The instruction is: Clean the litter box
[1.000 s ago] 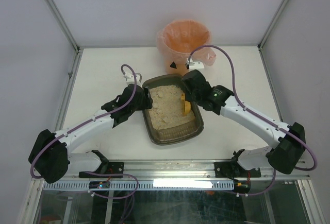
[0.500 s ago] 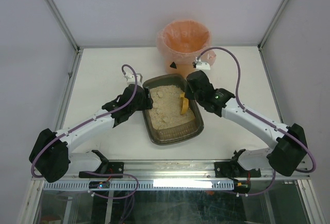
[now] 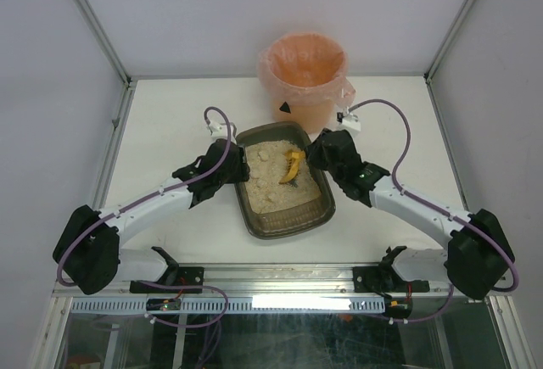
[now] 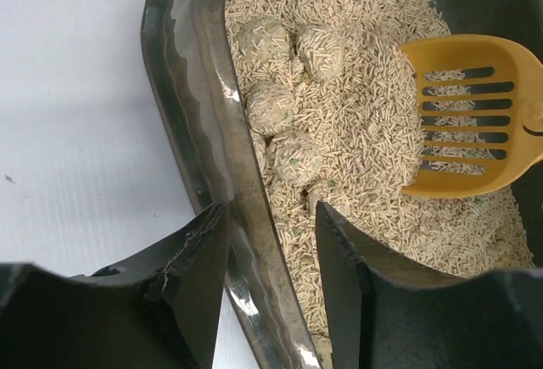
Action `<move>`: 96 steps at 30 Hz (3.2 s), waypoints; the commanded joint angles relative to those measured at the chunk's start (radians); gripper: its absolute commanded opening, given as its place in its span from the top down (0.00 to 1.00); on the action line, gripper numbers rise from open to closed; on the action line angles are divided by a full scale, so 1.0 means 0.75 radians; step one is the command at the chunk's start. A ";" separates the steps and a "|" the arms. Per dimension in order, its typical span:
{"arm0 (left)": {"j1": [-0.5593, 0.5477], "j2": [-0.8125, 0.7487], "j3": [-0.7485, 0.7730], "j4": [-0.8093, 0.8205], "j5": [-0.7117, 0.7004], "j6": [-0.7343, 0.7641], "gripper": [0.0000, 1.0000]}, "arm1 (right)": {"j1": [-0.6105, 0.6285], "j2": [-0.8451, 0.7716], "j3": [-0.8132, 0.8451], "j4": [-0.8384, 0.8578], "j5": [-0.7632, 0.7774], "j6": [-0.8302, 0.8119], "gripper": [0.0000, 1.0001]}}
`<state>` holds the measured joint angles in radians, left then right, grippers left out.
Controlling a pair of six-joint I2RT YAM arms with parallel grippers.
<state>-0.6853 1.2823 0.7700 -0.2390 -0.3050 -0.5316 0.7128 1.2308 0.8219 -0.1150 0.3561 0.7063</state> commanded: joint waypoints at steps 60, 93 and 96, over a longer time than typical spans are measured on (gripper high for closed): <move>0.032 -0.041 0.082 -0.074 -0.115 -0.002 0.56 | -0.023 0.621 -0.632 1.943 -0.292 0.529 1.00; 0.046 -0.111 0.107 -0.119 -0.142 0.003 0.54 | -0.096 0.418 -0.797 1.985 -0.272 0.598 1.00; 0.048 -0.124 0.110 -0.119 -0.149 0.002 0.54 | -0.103 0.396 -0.821 2.005 -0.276 0.614 1.00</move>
<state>-0.6651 1.2335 0.8093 -0.3405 -0.3931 -0.5259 0.6514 1.5753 0.2359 1.2934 0.1337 1.1316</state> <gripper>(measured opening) 0.458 0.227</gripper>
